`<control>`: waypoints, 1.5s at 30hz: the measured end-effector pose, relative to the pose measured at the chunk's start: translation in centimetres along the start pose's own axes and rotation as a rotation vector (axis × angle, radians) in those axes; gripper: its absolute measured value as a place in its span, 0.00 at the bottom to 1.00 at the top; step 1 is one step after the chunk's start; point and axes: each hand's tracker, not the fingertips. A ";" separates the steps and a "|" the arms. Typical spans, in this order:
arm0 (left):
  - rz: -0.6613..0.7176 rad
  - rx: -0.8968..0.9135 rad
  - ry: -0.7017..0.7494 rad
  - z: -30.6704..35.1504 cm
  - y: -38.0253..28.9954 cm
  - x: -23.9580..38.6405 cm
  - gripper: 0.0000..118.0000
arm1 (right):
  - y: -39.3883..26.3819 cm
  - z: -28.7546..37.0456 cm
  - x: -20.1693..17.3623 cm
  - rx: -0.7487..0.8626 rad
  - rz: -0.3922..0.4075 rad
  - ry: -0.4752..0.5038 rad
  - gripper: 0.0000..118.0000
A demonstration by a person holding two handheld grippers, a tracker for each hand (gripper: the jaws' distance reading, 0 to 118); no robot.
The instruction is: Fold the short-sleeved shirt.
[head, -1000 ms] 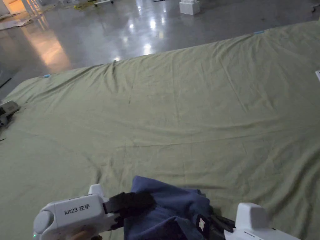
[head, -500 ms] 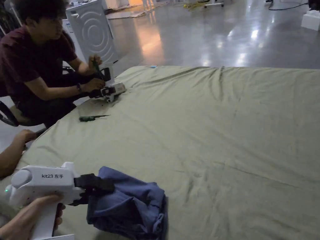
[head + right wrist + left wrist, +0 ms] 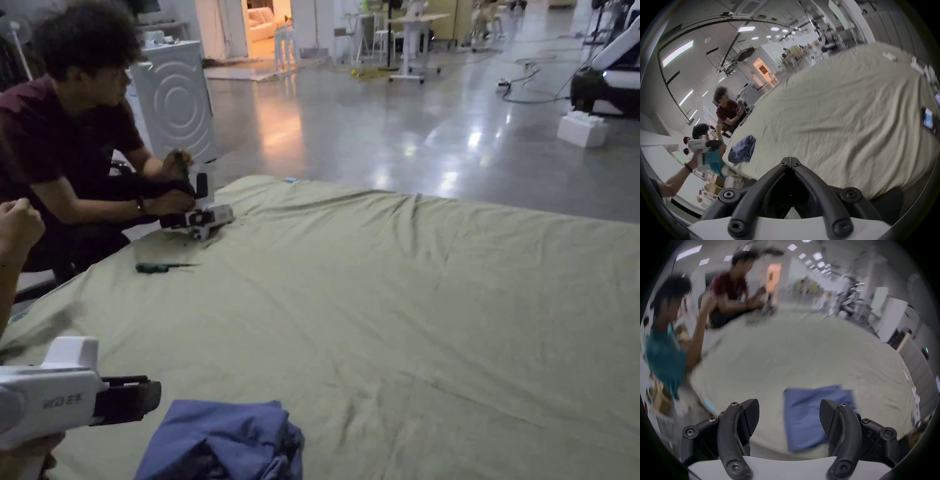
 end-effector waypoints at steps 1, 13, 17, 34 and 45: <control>-0.045 0.063 -0.033 2.2 0.4 2.0 0.67 | 0.8 0.8 -0.3 0.034 0.022 -0.013 0.00; -0.272 0.595 -0.207 17.6 -0.8 23.2 0.59 | 8.3 10.1 -6.8 0.493 0.375 -0.195 0.00; -0.320 0.661 -0.129 19.1 -1.6 27.1 0.36 | 8.9 11.3 -7.8 0.570 0.432 -0.249 0.00; -0.255 0.685 -0.118 21.1 -3.2 28.4 0.00 | 7.2 12.1 -8.4 0.580 0.523 -0.361 0.00; -0.221 0.670 -0.230 20.3 -3.5 28.1 0.49 | 7.9 12.0 -8.0 0.586 0.513 -0.364 0.60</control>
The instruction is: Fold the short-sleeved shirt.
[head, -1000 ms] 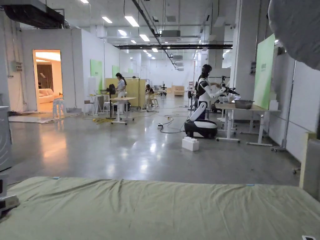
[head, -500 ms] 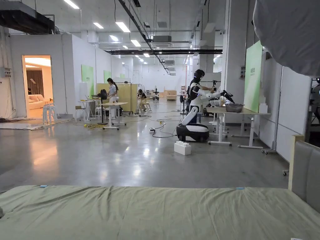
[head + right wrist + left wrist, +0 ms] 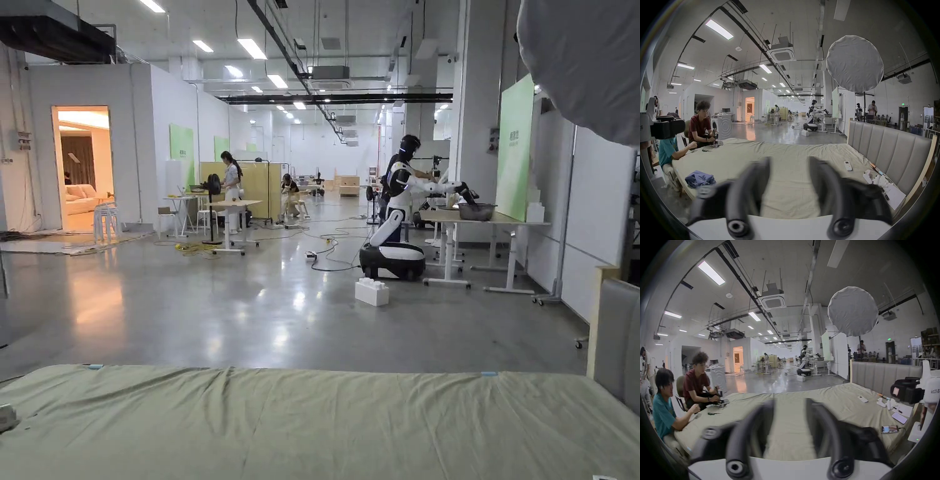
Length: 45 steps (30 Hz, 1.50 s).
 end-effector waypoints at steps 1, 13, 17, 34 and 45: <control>0.005 -0.007 0.008 -0.1 -0.1 0.2 0.66 | -0.1 0.1 0.0 -0.002 -0.003 -0.002 0.75; -0.001 0.003 0.003 -0.2 -0.3 0.6 1.00 | 0.1 0.4 0.9 0.021 -0.084 -0.023 1.00; 0.006 0.013 0.011 0.0 0.0 0.6 1.00 | 0.2 0.4 0.7 0.018 -0.069 -0.024 1.00; 0.009 -0.008 0.003 0.2 0.2 0.7 1.00 | 0.5 0.8 -0.1 0.046 -0.017 -0.035 1.00; 0.040 -0.011 0.013 0.5 0.0 0.1 1.00 | 0.2 0.6 -0.4 0.032 -0.008 -0.042 1.00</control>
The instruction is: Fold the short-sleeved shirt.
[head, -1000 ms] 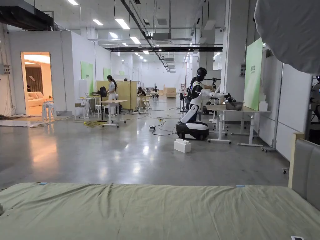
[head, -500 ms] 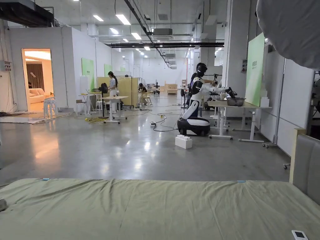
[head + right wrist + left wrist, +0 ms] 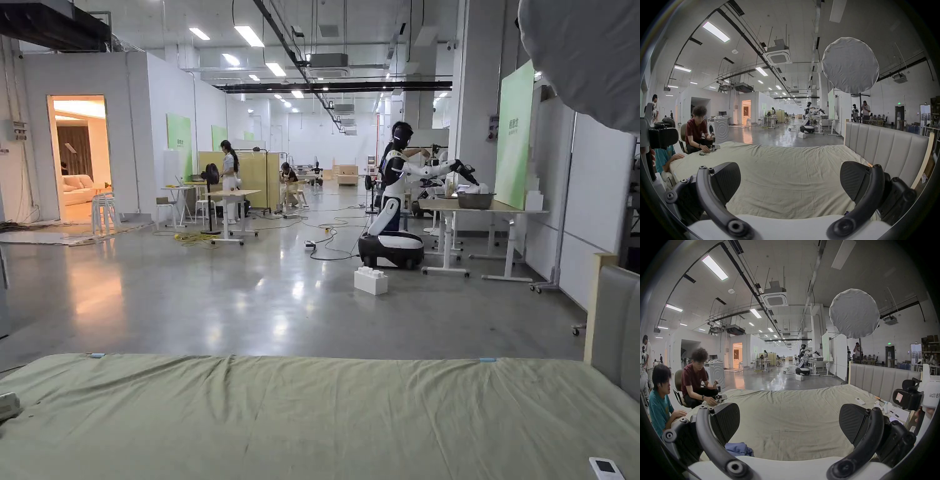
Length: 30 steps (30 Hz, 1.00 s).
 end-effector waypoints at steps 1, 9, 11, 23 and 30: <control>0.001 -0.001 -0.001 -0.1 0.0 0.0 1.00 | 0.0 0.0 0.0 -0.001 0.000 -0.001 1.00; -0.004 0.002 -0.005 -0.1 0.1 0.2 1.00 | 0.1 0.0 0.0 -0.009 0.004 -0.002 1.00; -0.002 0.001 -0.008 -0.1 0.2 0.2 1.00 | 0.1 -0.1 -0.1 -0.015 0.005 -0.012 1.00; 0.007 -0.030 0.001 -0.4 0.4 0.4 1.00 | 0.7 -0.6 -0.7 -0.080 -0.052 0.012 1.00; 0.022 -0.020 0.006 0.0 0.7 0.1 1.00 | 1.9 -1.0 -0.6 -0.191 -0.248 -0.083 1.00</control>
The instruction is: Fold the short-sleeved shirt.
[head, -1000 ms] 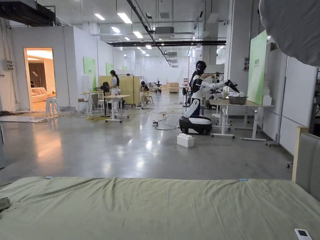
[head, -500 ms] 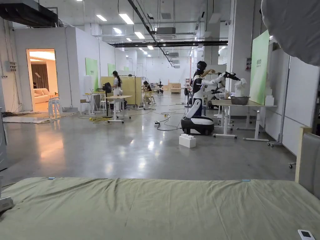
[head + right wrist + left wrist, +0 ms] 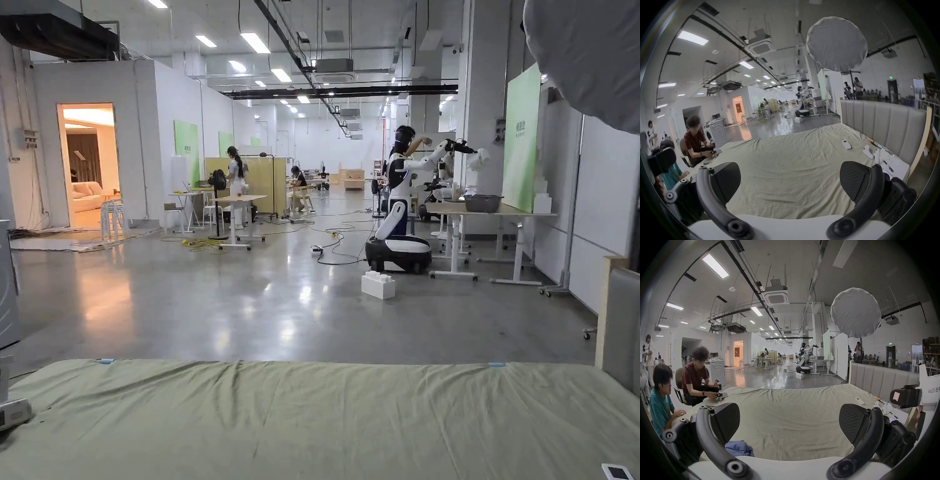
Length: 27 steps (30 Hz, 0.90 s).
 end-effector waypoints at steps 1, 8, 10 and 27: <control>0.008 0.001 0.002 0.0 0.0 0.0 1.00 | 0.1 0.1 -0.1 0.003 -0.024 -0.012 1.00; 0.026 0.004 -0.009 0.0 0.1 0.1 1.00 | 0.9 1.3 -0.8 0.007 -0.041 -0.042 1.00; 0.030 0.003 -0.016 0.1 0.2 0.3 1.00 | 0.8 1.5 -1.1 0.019 -0.033 -0.057 1.00; 0.014 0.077 -0.041 1.7 0.6 2.0 1.00 | -1.0 1.4 0.7 0.078 -0.014 0.045 1.00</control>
